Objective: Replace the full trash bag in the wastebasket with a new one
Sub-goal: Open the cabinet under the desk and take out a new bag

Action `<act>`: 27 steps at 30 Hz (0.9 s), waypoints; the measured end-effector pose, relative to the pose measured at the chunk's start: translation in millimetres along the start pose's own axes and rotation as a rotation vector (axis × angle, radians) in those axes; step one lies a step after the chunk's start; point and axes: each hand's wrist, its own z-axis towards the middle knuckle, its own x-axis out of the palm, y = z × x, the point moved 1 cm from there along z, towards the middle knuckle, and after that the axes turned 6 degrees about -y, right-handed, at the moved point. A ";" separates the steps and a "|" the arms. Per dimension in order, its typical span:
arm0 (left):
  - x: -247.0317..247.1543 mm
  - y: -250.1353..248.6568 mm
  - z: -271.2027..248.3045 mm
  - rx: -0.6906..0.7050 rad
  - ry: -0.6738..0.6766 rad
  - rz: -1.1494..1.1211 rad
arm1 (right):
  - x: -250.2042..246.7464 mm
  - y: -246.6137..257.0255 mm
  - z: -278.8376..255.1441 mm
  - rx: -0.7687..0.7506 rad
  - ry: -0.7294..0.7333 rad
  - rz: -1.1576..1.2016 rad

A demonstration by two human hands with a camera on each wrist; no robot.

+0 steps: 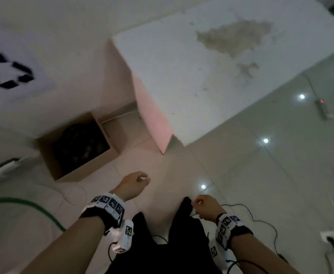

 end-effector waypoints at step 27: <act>415.1 -578.3 218.1 0.214 0.302 0.287 | -371.9 -485.0 108.8 0.470 0.057 0.281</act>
